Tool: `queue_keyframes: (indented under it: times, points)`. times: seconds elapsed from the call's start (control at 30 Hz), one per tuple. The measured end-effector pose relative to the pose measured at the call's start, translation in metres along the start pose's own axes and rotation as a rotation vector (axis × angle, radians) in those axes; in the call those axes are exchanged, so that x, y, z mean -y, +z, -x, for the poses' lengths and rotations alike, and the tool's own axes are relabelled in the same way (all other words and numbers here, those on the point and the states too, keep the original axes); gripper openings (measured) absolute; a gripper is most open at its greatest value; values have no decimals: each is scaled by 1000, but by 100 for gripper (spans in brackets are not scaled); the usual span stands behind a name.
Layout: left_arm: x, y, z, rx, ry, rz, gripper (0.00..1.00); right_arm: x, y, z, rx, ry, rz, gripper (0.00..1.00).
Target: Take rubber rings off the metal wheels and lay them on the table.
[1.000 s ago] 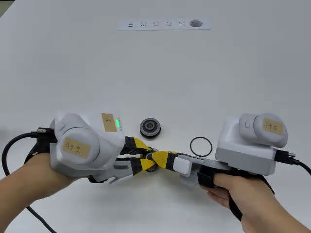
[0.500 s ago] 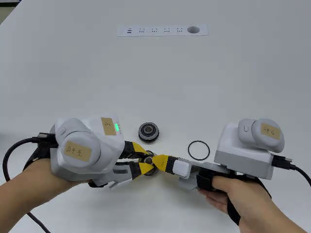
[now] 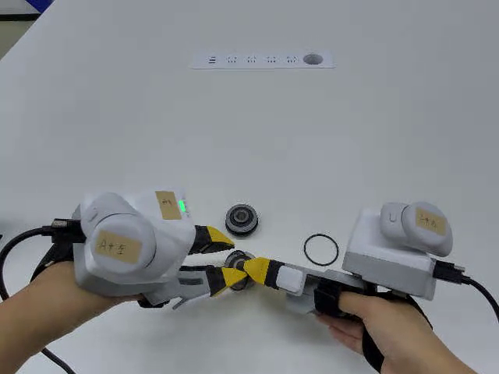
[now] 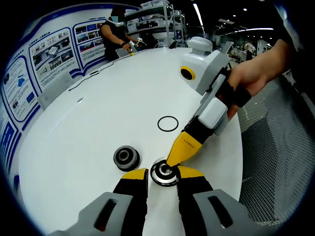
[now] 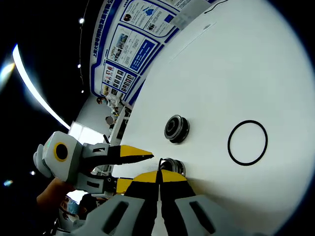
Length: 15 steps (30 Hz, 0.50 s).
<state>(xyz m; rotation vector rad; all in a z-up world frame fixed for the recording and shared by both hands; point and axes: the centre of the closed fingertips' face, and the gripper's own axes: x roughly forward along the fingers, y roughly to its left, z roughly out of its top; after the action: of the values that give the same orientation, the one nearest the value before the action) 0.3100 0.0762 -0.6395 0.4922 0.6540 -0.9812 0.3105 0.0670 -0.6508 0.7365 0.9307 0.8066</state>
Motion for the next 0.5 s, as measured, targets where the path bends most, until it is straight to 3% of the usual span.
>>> queue_keyframes:
  times: [0.27,0.43,0.5]
  points:
    - [-7,7,17,45,41,46,25,-13,1,-3,18,52,-25,2]
    - [-13,6,23,55,63,77,27,-17,17,6,80,69,-61,2]
    - [-16,7,25,77,74,103,27,-13,27,13,115,62,-79,2]
